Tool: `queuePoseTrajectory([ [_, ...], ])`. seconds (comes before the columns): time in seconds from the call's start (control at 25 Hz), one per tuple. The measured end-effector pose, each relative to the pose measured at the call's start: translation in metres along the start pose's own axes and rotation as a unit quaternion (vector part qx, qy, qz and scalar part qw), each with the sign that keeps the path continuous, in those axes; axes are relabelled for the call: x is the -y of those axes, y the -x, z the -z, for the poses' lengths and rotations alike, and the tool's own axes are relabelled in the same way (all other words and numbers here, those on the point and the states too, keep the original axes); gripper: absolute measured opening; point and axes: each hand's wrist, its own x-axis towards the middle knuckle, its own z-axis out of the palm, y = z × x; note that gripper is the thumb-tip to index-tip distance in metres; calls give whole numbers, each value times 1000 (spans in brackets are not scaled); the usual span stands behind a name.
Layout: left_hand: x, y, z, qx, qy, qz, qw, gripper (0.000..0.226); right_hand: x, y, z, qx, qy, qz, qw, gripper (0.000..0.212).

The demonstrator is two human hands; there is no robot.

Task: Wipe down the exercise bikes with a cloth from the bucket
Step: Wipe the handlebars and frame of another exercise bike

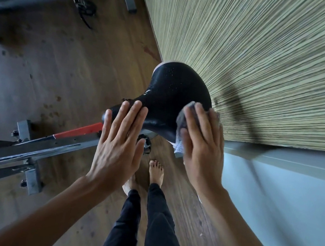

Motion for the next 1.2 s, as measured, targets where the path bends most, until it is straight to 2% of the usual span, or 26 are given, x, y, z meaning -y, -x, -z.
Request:
queuePoseTrajectory([
  [0.08,-7,-3,0,11,2,-22,1000,63,-9,-12,0,-6,-77,-78,994,44],
  [0.16,-18,-8,-2,28,2,-44,999,63,-10,-51,-3,-6,-159,-183,970,43],
  [0.2,-24,-12,-3,34,-1,-54,998,63,-11,-69,-2,-6,-196,-210,958,42],
  [0.28,-37,-24,-5,37,-4,-66,997,60,-15,-76,1,-7,-243,-214,946,40],
  [0.44,-57,-61,-12,29,-10,-43,999,56,-19,-33,10,25,-314,-236,919,42],
  [0.52,-62,-73,-17,36,-26,-28,999,56,-27,-58,10,43,-351,-250,901,38],
  [0.64,-62,-75,-23,37,-40,-23,998,56,-34,-103,9,93,-374,-232,893,35],
  [0.8,-61,-74,-22,38,-37,-25,998,57,-35,-76,14,88,-436,-258,858,36],
  [0.92,-61,-76,-22,47,-40,-24,998,58,-42,-121,12,165,-426,-256,852,33],
  [1.0,-61,-76,-21,49,-39,-21,998,58,-42,-146,8,203,-454,-265,826,30],
  [1.12,-58,-75,-18,50,-36,-7,998,60,-46,-124,16,183,-517,-297,782,32],
  [1.16,-56,-75,-17,48,-37,2,998,60,-46,-121,19,197,-512,-296,781,32],
  [1.2,-55,-76,-16,47,-39,11,998,61,-45,-130,19,208,-480,-289,802,32],
])
